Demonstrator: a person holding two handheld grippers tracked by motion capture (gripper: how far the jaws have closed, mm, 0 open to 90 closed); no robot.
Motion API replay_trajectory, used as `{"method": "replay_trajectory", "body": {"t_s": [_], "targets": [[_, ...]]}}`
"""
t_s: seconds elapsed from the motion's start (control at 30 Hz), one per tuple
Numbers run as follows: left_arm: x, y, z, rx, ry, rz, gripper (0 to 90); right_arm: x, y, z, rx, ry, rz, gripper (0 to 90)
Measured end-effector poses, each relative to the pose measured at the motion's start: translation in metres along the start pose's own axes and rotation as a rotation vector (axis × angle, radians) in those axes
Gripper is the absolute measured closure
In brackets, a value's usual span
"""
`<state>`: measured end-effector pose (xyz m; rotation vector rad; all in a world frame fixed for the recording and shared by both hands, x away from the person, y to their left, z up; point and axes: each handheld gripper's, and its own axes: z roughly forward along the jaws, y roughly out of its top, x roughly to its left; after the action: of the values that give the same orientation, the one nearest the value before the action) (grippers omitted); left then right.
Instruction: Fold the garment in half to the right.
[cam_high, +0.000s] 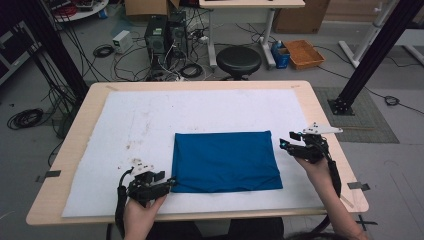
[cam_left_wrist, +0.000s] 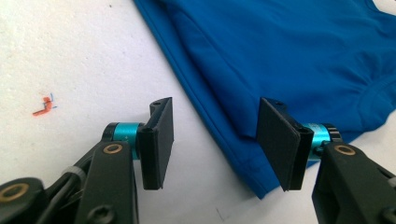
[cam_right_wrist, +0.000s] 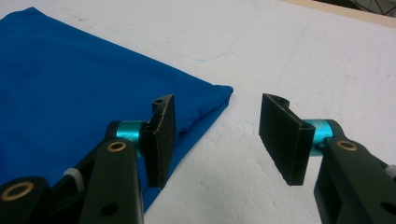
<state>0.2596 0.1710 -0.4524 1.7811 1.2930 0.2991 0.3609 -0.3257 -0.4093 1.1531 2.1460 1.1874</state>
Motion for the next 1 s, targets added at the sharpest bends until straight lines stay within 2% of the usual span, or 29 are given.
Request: {"method": "replay_trajectory", "body": {"t_s": [0.3,0.37,0.53,0.77,0.87,0.93,1.0], "targets": [[-0.006,0.001,0.007,0.013,-0.023,-0.009,53.7,0.002,0.0,0.002,0.003,0.006,-0.01,46.5],[-0.01,0.002,0.009,0.015,-0.015,0.008,53.7,0.003,0.0,0.003,0.003,0.011,-0.011,46.5],[-0.014,0.003,0.012,0.018,0.014,0.022,56.8,0.005,0.001,0.003,0.006,0.013,-0.013,46.5],[-0.018,0.003,0.014,0.014,0.055,0.048,65.9,0.011,0.003,0.006,0.005,0.024,-0.025,46.4],[-0.022,0.002,0.015,0.014,0.051,0.066,72.2,0.014,0.004,0.007,0.005,0.031,-0.038,46.4],[-0.023,0.002,0.015,0.004,0.058,0.066,72.0,0.016,0.004,0.007,0.005,0.036,-0.042,46.4],[-0.023,0.001,0.013,0.0,0.074,0.06,64.3,0.018,0.005,0.007,0.004,0.038,-0.046,46.5]]}}
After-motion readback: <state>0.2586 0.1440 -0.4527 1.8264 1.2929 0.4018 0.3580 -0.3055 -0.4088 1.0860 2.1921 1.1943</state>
